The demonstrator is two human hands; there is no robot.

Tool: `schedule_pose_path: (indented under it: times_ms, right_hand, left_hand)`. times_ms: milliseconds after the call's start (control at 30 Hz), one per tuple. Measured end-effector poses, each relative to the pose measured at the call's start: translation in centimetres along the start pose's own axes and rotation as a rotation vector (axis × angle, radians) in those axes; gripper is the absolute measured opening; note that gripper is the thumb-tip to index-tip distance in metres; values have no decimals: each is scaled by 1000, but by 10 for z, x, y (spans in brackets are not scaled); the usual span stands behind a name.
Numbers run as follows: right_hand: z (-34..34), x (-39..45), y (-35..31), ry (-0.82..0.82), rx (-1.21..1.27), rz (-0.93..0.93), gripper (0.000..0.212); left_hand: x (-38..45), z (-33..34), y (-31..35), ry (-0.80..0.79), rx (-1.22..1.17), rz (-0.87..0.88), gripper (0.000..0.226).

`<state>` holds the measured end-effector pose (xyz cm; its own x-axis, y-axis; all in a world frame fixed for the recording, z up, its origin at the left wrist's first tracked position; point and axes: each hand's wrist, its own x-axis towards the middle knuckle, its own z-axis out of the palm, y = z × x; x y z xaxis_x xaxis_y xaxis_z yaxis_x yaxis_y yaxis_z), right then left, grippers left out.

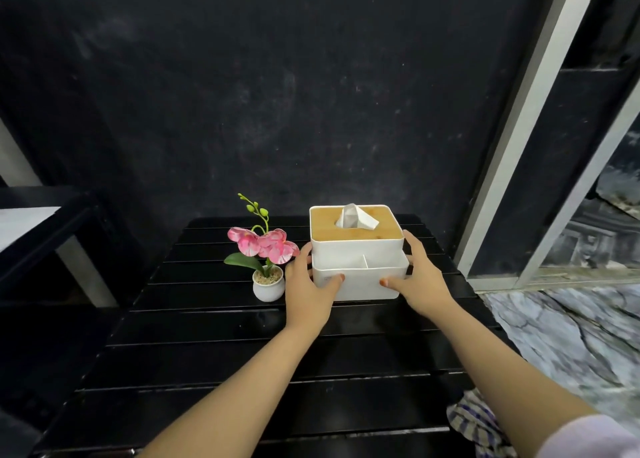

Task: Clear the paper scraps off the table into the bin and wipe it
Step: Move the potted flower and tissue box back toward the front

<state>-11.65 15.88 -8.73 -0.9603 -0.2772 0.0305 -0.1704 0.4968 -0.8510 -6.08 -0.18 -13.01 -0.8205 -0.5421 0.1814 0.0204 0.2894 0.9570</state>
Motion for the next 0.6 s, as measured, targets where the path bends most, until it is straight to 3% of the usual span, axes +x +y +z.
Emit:
schedule_pose_path:
  times_ms: [600]
  right_hand:
    - [1,1,1,-9,12,-4,86]
  left_hand:
    - [-2,0,-1,17,-79,-13,69]
